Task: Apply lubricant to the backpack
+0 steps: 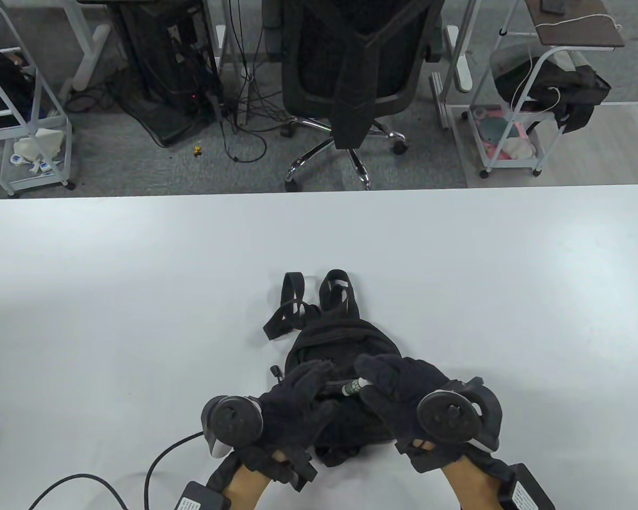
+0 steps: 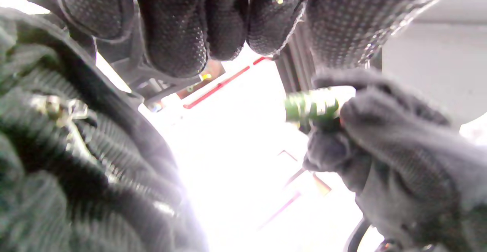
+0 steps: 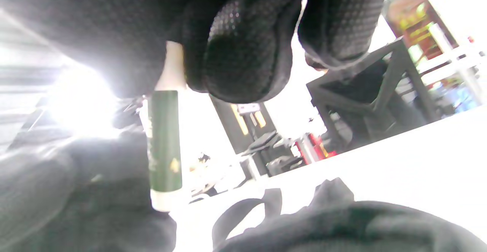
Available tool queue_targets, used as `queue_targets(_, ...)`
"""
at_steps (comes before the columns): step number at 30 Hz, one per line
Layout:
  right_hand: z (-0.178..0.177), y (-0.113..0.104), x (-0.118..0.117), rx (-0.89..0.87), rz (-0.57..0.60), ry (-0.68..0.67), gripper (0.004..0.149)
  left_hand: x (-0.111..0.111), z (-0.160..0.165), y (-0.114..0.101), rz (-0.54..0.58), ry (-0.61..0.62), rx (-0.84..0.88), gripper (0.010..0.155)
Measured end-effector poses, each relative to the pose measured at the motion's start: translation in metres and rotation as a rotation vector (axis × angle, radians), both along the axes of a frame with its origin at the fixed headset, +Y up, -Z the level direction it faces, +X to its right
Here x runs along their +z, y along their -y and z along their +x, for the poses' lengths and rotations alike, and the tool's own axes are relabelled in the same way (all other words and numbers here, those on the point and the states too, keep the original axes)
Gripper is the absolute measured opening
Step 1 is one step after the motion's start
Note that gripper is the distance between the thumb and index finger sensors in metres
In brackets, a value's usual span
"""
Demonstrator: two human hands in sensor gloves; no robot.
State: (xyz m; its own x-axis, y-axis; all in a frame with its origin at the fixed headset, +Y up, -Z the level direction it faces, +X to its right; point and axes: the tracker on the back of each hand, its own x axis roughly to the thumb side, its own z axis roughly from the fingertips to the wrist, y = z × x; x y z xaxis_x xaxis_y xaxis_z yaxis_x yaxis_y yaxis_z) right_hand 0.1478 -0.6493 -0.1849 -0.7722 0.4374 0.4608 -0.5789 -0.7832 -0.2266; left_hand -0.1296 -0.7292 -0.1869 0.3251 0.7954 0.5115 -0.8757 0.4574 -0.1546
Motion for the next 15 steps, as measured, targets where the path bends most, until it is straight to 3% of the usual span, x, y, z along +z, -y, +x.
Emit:
queue_targets(4, 0.031, -0.016, -0.002, 0.106, 0.106, 0.208, 0.048, -0.003, -0.022, -0.011, 0.047, -0.069, 0.058, 0.066)
queue_targets(6, 0.048, -0.019, -0.005, 0.162, 0.104, 0.314, 0.047, -0.004, -0.031, -0.014, 0.058, -0.094, 0.085, 0.065)
queue_targets(15, 0.129, 0.010, -0.037, 0.122, -0.217, 0.666, 0.046, -0.007, -0.044, -0.013, 0.053, -0.127, 0.118, 0.064)
